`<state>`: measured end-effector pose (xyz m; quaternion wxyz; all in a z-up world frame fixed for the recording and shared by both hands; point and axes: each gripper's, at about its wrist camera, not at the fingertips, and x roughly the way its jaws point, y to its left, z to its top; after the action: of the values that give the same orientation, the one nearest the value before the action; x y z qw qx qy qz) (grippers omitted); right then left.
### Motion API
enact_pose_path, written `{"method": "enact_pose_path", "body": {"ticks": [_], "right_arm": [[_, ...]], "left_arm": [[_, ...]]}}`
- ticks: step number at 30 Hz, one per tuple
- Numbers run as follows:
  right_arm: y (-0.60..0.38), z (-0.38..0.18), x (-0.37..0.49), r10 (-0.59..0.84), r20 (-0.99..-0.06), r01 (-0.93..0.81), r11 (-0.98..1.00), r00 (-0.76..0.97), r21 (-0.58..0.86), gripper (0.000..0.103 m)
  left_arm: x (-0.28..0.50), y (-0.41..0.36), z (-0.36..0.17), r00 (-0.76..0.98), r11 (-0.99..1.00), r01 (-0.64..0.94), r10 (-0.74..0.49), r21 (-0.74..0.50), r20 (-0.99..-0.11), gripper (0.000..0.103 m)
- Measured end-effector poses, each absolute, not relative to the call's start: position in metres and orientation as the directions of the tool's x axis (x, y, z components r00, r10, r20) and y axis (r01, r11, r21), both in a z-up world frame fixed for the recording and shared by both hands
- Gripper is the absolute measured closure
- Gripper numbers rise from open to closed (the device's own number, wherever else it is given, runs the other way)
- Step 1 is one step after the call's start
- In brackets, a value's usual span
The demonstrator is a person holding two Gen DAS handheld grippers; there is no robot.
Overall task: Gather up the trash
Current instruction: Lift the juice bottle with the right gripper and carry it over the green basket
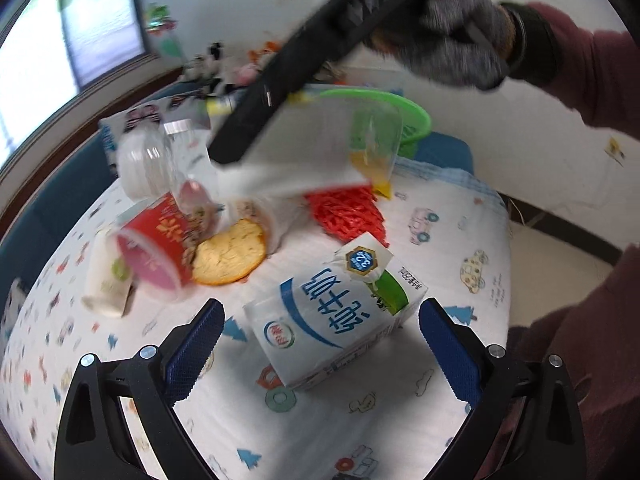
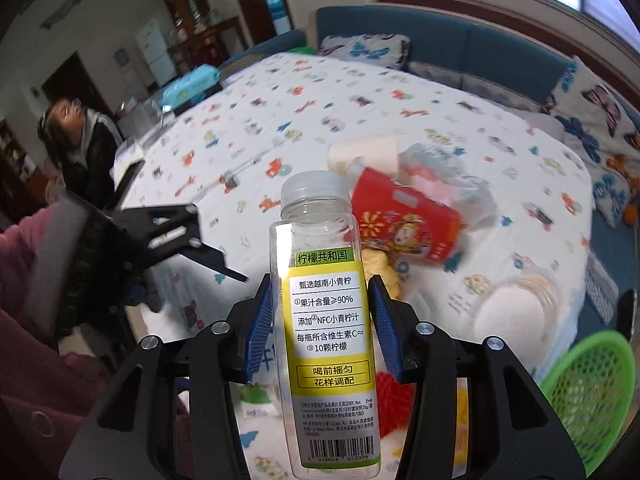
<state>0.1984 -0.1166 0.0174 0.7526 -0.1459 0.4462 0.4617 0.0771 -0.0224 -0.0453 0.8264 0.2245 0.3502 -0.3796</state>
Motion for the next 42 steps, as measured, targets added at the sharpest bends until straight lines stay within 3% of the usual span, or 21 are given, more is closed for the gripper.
{"method": "enact_pose_path", "body": {"ticks": [9, 20, 22, 24, 39, 42], "right_arm": [[-0.175, 0.036, 0.199, 0.518, -0.806, -0.702, 0.686, 0.286, 0.192, 0.055], [-0.259, 0.02, 0.194, 0.424, -0.816, -0.475, 0.853, 0.392, 0.215, 0.055], [-0.275, 0.018, 0.196, 0.407, -0.816, -0.435, 0.874, 0.411, 0.217, 0.055], [-0.291, 0.016, 0.2, 0.398, -0.813, -0.394, 0.89, 0.425, 0.23, 0.055], [-0.403, -0.026, 0.233, 0.223, -0.84, -0.099, 0.975, 0.494, 0.201, 0.055], [-0.416, -0.037, 0.243, 0.2, -0.85, -0.059, 0.979, 0.488, 0.196, 0.055]], "left_arm": [[0.095, -0.037, -0.052, 0.294, 0.372, 0.924, -0.536, 0.091, -0.792, 0.008], [0.114, -0.056, -0.072, 0.129, 0.132, 0.988, -0.474, 0.075, -0.871, 0.008], [0.114, -0.059, -0.076, 0.128, 0.124, 0.989, -0.465, 0.079, -0.876, 0.012], [0.116, -0.063, -0.08, 0.119, 0.127, 0.99, -0.456, 0.068, -0.882, 0.025], [0.112, -0.075, -0.089, 0.15, 0.18, 0.98, -0.418, 0.08, -0.896, 0.026], [0.111, -0.08, -0.091, 0.147, 0.193, 0.979, -0.417, 0.071, -0.897, 0.03]]}}
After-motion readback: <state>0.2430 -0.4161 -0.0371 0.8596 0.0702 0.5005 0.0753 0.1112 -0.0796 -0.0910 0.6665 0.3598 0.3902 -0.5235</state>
